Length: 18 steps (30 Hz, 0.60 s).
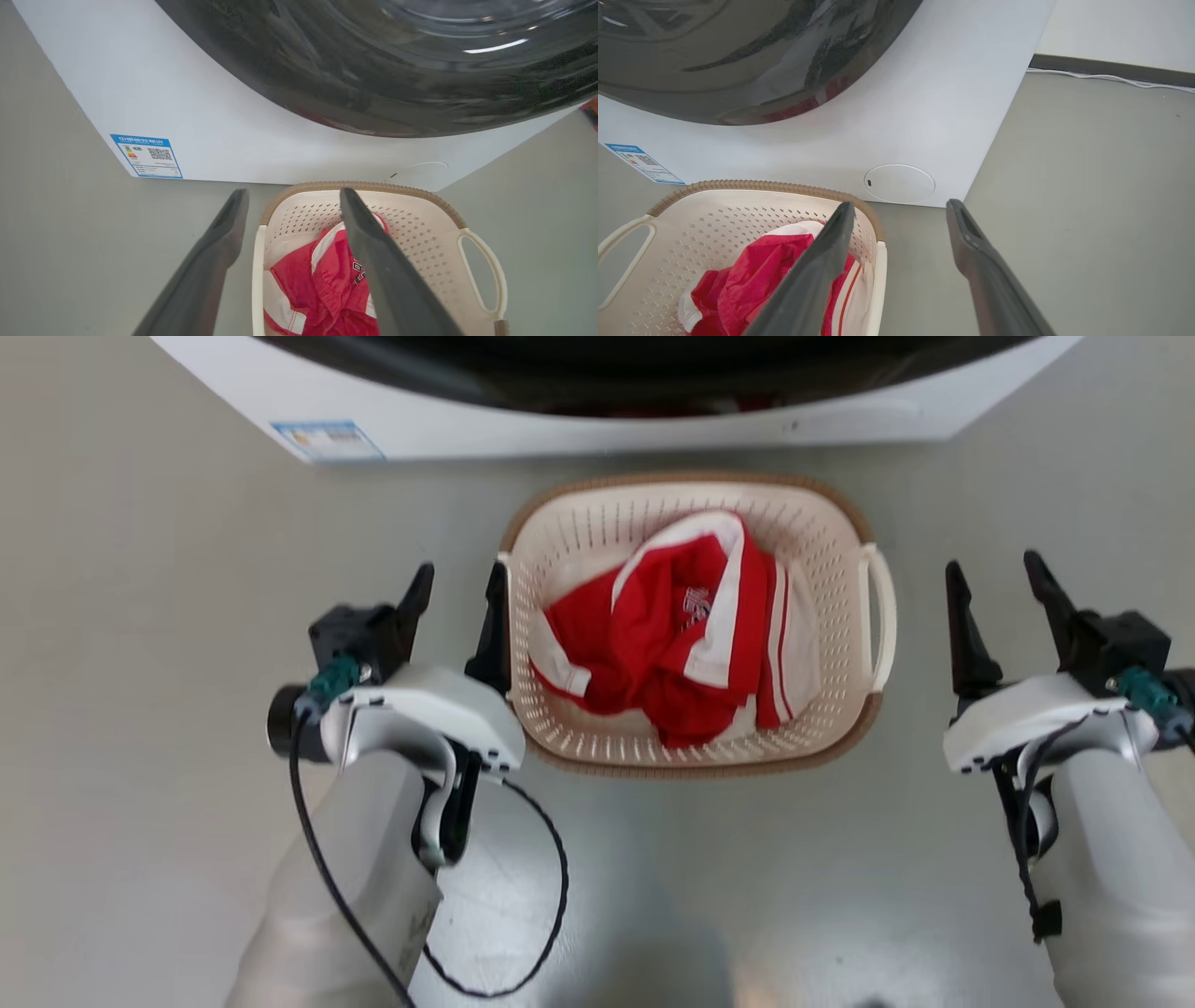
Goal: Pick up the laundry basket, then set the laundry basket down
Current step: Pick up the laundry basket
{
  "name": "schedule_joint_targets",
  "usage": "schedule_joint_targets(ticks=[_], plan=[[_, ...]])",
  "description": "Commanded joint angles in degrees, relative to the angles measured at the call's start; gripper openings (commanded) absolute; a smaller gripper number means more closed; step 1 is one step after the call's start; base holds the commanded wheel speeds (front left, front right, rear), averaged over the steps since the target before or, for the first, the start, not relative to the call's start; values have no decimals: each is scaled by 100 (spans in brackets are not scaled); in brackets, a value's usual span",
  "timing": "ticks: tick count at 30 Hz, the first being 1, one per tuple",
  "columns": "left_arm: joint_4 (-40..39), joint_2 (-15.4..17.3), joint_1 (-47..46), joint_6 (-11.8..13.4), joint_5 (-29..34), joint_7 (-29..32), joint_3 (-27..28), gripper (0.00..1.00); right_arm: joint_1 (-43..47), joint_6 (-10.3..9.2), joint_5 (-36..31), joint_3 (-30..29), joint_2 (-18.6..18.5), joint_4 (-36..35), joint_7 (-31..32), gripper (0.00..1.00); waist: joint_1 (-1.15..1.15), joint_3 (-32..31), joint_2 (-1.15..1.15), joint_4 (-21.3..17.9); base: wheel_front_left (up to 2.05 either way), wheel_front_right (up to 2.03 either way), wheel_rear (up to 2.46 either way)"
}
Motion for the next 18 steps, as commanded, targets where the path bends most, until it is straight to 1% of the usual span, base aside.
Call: schedule_joint_targets(ticks=[1,3,9,18], plan=[[-8,88,-191,53,-39,-35,87,100,-73,34,-3,116,-21,-32,-61,100,0,434,0,-35,0,0,0],[82,88,-346,72,-183,-35,68,100,-197,34,6,109,-19,14,-61,100,0,618,0,-59,0,0,0],[215,88,-737,111,-156,-35,-71,100,-516,34,38,118,10,79,-61,100,0,1096,0,-102,0,0,0],[265,88,-946,195,-166,-35,-205,100,-769,34,97,172,58,98,-61,100,0,1515,0,-103,0,0,0]])
